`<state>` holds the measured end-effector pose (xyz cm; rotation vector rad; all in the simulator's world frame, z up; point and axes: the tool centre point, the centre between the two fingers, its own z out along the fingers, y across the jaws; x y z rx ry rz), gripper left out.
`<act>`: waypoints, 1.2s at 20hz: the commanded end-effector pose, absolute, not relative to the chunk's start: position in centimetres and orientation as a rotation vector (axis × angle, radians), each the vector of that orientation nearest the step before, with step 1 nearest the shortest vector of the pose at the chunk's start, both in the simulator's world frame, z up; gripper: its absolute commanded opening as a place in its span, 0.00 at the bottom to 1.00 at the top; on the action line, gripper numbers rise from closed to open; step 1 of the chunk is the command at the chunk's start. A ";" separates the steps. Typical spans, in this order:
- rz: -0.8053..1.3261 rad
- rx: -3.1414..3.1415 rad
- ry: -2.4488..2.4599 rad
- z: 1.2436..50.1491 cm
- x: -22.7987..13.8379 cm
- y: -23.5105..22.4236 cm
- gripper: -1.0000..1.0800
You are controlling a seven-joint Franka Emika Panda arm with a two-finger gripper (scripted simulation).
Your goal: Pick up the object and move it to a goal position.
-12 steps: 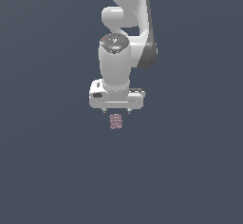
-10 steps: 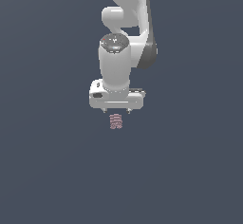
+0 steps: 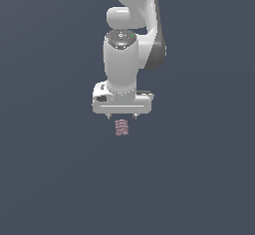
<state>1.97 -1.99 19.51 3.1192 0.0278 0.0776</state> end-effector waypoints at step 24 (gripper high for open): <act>0.001 3.138 0.150 9.1 -2.5 -2.9 0.96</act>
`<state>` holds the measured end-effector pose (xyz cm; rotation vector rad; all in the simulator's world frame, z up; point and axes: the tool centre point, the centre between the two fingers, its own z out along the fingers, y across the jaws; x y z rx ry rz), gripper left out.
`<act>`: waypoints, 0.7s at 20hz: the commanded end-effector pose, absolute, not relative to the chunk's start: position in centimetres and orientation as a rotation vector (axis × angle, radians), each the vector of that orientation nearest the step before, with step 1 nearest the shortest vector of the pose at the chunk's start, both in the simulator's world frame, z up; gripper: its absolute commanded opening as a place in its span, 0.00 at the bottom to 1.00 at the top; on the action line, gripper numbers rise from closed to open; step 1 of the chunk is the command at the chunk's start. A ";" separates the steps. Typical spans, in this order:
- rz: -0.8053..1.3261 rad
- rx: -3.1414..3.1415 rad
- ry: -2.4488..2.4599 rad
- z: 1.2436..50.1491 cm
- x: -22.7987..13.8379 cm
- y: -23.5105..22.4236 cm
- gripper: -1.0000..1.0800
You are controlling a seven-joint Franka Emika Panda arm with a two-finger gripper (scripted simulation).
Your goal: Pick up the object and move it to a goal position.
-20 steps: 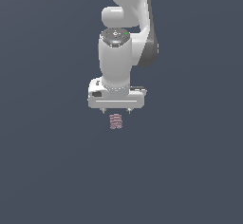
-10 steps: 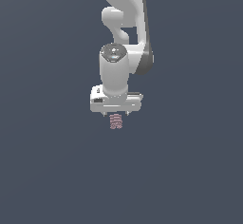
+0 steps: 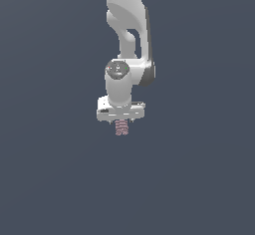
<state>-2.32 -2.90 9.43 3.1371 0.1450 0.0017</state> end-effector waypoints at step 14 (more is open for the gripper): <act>0.000 3.138 0.151 5.3 -2.7 -2.9 0.96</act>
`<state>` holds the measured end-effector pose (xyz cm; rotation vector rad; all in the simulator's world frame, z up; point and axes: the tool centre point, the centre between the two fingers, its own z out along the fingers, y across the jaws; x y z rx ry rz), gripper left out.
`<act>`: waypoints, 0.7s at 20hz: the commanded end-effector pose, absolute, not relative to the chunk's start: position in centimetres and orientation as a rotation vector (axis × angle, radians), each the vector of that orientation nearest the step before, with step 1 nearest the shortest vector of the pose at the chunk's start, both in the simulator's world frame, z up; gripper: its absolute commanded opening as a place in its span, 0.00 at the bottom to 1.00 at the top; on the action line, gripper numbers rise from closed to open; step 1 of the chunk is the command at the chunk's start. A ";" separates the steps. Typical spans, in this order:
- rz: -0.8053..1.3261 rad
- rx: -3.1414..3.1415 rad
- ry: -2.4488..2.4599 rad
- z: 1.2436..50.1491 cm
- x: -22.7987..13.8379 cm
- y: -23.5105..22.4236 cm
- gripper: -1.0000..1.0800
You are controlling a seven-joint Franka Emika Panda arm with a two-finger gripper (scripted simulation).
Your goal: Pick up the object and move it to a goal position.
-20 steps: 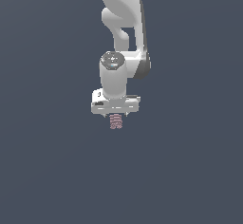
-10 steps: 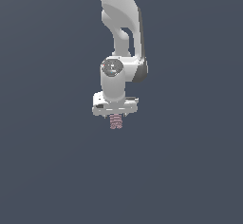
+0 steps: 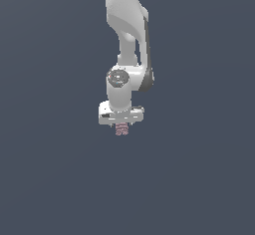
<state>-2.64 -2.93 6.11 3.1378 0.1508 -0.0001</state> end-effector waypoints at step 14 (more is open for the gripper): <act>0.000 3.138 0.152 3.9 -2.6 -2.9 0.00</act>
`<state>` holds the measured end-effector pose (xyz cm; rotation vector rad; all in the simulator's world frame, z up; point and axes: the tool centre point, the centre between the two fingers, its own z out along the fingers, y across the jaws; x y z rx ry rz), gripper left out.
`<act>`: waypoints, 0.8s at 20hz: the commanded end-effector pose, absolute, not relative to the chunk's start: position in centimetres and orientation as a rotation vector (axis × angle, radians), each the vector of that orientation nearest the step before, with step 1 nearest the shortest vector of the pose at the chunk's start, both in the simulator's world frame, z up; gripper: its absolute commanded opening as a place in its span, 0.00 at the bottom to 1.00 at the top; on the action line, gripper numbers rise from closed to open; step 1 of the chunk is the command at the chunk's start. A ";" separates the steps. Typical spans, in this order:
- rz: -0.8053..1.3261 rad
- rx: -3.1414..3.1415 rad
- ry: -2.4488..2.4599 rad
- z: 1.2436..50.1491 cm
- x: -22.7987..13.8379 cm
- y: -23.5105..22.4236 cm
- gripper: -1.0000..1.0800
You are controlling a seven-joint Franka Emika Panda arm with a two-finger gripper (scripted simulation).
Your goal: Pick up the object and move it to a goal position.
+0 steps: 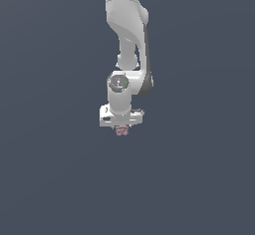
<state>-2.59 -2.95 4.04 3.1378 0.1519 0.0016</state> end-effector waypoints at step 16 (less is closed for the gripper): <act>0.002 3.138 0.152 7.5 -1.0 -5.4 0.00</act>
